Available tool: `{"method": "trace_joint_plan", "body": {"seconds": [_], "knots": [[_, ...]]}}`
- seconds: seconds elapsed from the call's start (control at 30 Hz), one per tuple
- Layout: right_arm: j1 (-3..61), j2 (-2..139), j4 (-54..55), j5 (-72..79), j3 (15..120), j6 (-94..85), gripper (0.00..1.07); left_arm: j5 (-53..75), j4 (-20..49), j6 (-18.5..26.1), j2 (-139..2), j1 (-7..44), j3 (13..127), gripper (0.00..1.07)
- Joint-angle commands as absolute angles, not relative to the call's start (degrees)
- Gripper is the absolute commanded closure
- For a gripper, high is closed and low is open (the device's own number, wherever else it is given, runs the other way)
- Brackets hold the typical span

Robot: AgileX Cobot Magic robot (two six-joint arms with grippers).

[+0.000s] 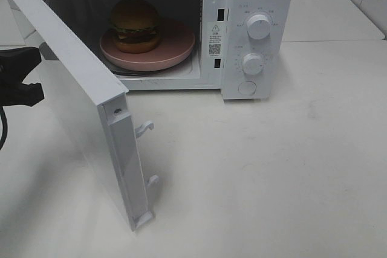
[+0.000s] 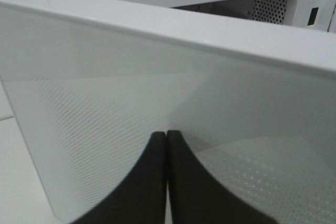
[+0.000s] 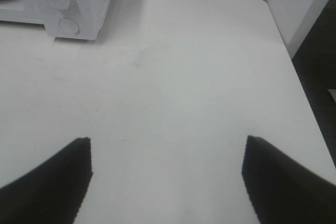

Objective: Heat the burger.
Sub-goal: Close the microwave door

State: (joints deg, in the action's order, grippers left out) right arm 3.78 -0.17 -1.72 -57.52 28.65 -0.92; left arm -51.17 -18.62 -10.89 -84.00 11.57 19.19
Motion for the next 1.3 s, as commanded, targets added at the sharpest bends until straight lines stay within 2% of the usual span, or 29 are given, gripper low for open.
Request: {"method": "trace_joint_plan", "body": {"seconds": [0.03,0.57,0.67,0.87,1.03,1.3], "knots": [[3.5,-2.1,-1.9,-56.8,28.6,-1.3,0.31,-52.0,-17.1,-10.8,-84.5,12.6,20.3,1.07],[3.5,-2.1,-1.9,-56.8,28.6,-1.3,0.31,-51.1,-8.5,-10.3,-91.7,23.3,27.1,1.07],[3.5,-2.1,-1.9,-56.8,28.6,-1.3,0.31,-50.1,-7.2,-9.2,-93.5,25.4,29.5,1.07],[3.5,-2.1,-1.9,-56.8,28.6,-1.3,0.31,-50.1,0.0,-7.2,-97.1,29.9,33.8,1.07],[3.5,-2.1,-1.9,-56.8,28.6,-1.3,0.31,-50.1,6.5,-2.5,-101.0,33.9,38.5,1.07],[3.5,-2.1,-1.9,-56.8,28.6,-1.3,0.31,-48.3,11.9,0.0,-105.6,36.7,45.6,1.07]]}}
